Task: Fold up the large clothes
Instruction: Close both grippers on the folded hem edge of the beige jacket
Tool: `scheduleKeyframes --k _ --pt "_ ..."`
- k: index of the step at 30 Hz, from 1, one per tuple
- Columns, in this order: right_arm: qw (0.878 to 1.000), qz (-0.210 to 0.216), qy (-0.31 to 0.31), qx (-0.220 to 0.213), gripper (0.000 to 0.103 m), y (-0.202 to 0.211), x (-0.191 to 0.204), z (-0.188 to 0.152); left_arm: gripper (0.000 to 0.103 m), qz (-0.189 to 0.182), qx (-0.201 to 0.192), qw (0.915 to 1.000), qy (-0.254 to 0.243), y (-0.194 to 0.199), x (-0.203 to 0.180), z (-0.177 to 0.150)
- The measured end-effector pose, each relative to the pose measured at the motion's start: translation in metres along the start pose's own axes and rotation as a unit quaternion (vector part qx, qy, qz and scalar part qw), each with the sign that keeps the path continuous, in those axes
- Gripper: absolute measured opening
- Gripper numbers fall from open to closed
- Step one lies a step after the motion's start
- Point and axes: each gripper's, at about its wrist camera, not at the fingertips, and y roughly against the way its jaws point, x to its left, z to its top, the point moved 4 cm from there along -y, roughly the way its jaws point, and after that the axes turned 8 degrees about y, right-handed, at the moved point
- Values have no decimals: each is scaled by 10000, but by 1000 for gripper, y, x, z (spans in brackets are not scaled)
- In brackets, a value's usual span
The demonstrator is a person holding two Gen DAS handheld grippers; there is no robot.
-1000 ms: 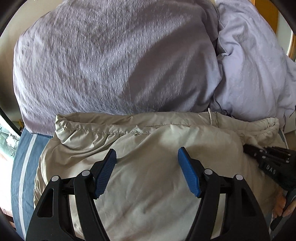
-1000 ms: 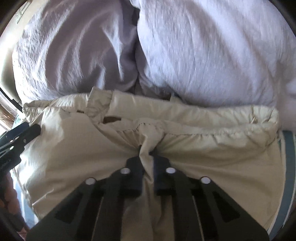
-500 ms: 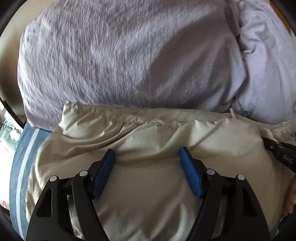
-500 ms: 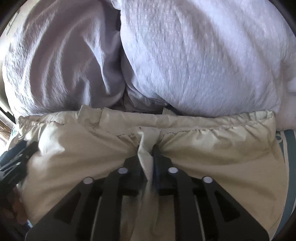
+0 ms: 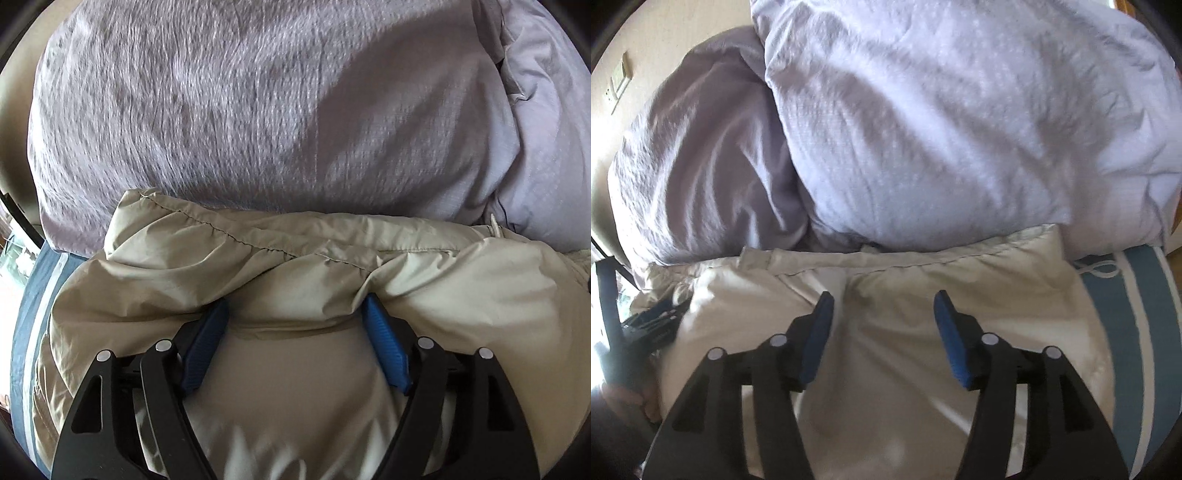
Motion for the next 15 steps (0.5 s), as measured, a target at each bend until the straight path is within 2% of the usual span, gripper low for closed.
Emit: scheduleKeyframes --k 5,11,15 --pt "9977 -231 -432 -464 58 27 -30 6 78 -13 10 10000 19 -15 6 0" --pt "9965 -645 -534 -24 58 10 -58 -2 80 -1 22 10000 26 -32 13 7" --pt "9953 -829 -471 174 58 -14 -52 -10 81 0 22 10000 29 -34 13 7"
